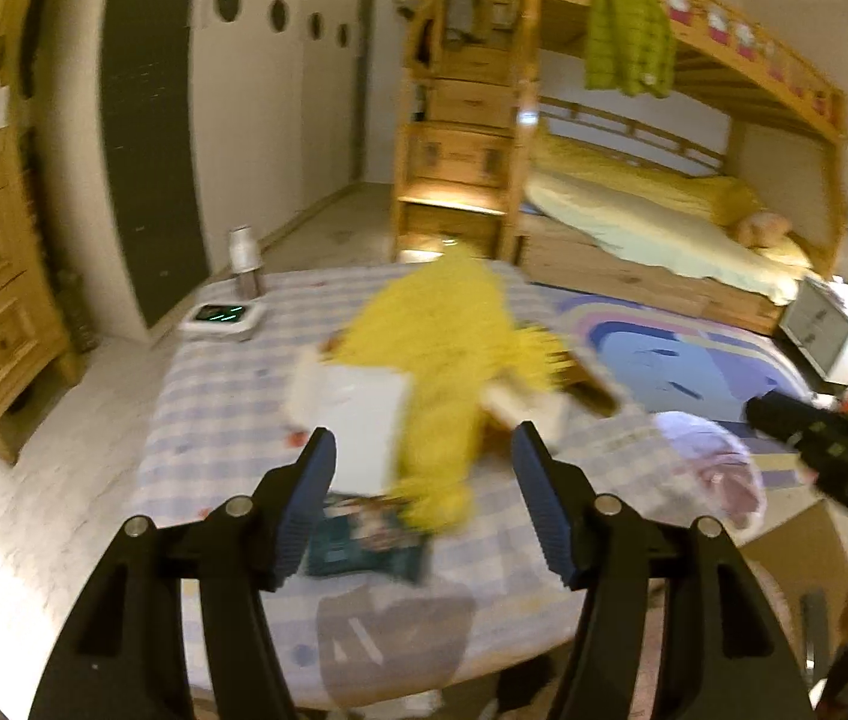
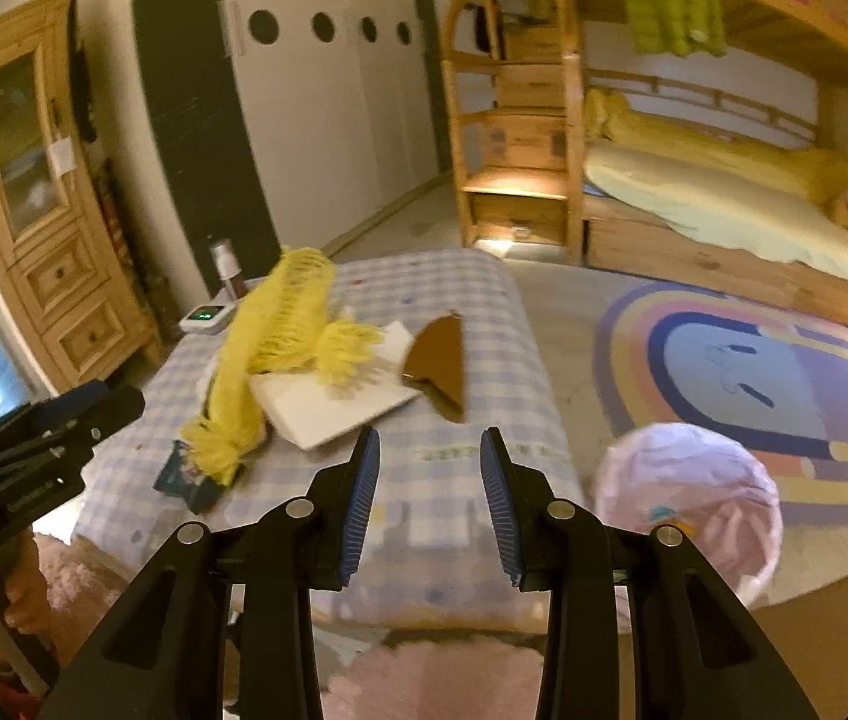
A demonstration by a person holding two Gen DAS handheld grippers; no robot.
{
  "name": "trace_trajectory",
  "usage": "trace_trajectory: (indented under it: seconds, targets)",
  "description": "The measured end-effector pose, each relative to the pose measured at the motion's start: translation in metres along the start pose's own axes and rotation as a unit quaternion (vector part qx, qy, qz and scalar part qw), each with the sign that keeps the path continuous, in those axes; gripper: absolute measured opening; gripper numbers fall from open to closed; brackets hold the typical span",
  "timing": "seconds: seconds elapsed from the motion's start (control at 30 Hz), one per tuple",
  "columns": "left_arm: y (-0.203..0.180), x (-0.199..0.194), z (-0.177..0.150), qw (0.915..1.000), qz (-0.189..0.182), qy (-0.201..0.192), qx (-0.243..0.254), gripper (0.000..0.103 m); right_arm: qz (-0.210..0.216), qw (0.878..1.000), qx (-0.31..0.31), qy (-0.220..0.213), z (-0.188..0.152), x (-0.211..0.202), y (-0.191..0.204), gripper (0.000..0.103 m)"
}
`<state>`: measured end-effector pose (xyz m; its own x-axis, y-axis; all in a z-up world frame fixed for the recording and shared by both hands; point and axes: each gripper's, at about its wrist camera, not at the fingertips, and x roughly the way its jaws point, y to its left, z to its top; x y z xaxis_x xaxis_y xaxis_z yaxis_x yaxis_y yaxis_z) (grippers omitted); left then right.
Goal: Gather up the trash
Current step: 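Move both grippers back over the yellow foam net on the table, then grasp the white paper beside the yellow net with the left gripper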
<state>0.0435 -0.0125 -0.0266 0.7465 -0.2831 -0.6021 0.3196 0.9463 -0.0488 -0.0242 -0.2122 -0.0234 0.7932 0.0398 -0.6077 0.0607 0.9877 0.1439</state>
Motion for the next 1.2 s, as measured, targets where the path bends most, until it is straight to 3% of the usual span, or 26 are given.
trace_trajectory:
  seconds: [0.27,0.7,0.9,1.07,1.13,1.2]
  targets:
    - [0.042,0.031,-0.016,0.9986,0.026,0.022,-0.040,0.059,0.005,1.000,-0.012,-0.013,0.012,0.024,0.030,0.037]
    - [0.023,0.076,-0.010,0.9983,0.013,0.055,-0.014,0.059,0.013,1.000,0.004,0.010,0.015,0.054,0.021,0.037]
    - [0.009,0.087,-0.013,0.9972,0.024,0.069,0.012,0.059,0.018,1.000,0.003,0.019,0.014,0.060,0.020,0.037]
    - [0.015,0.098,-0.010,0.9958,0.019,0.089,-0.012,0.059,0.022,1.000,0.002,0.023,0.015,0.062,0.021,0.037]
    - [0.017,0.101,-0.011,0.9949,0.009,0.098,-0.022,0.044,0.023,0.999,0.000,0.024,0.015,0.062,0.022,0.037]
    - [0.020,0.102,-0.013,0.9942,-0.007,0.102,-0.033,0.037,0.024,0.999,-0.002,0.023,0.015,0.062,0.023,0.037]
